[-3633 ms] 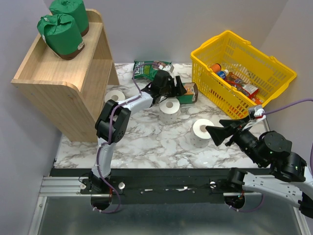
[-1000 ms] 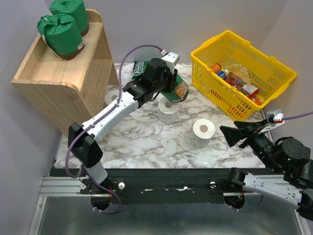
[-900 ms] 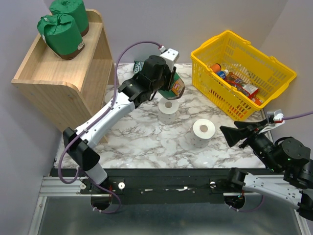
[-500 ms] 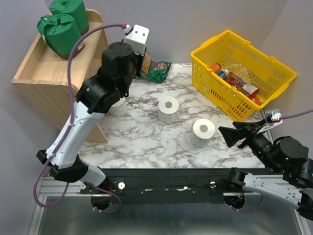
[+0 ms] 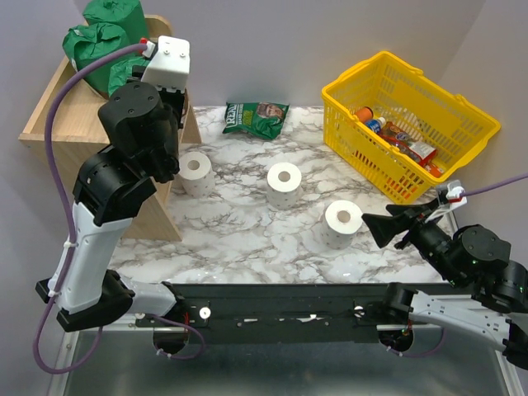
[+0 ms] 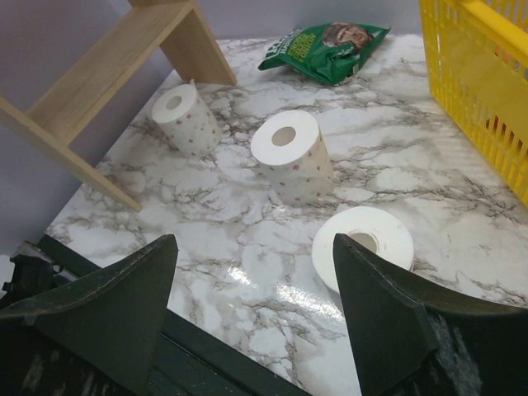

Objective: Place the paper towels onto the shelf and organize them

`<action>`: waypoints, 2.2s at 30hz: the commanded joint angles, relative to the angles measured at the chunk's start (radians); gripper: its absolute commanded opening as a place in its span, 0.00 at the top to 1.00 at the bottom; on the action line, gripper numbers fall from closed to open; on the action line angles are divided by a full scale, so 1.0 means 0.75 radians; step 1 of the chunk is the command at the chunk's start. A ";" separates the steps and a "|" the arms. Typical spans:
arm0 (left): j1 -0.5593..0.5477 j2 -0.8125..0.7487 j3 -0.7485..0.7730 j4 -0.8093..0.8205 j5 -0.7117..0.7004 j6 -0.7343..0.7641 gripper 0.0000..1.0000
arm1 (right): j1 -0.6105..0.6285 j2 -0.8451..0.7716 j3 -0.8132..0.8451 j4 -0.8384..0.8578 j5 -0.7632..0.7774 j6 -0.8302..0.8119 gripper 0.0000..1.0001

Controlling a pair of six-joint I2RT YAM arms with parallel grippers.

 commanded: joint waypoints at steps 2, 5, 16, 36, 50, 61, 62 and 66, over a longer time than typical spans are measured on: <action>-0.010 -0.036 -0.062 0.121 -0.255 0.214 0.75 | -0.001 0.034 0.025 -0.002 -0.040 0.013 0.16; -0.008 -0.057 -0.103 0.232 -0.302 0.304 0.75 | -0.001 0.036 0.025 -0.002 -0.038 0.013 0.15; -0.008 -0.041 -0.076 0.409 -0.341 0.498 0.76 | -0.001 0.023 0.023 0.000 -0.026 0.011 0.15; -0.012 -0.057 -0.156 0.221 -0.130 0.261 0.79 | -0.001 0.056 0.015 0.029 -0.083 0.031 0.15; -0.012 -0.024 -0.164 0.361 -0.157 0.500 0.86 | -0.003 0.093 0.023 0.066 -0.108 0.027 0.15; -0.012 -0.024 -0.111 0.534 -0.208 0.739 0.90 | -0.003 0.085 0.027 0.058 -0.122 0.056 0.15; -0.012 -0.022 -0.107 0.547 -0.214 0.760 0.91 | -0.001 0.083 0.023 0.058 -0.122 0.062 0.15; -0.012 -0.012 -0.090 0.577 -0.233 0.813 0.92 | -0.001 0.081 0.008 0.060 -0.118 0.064 0.15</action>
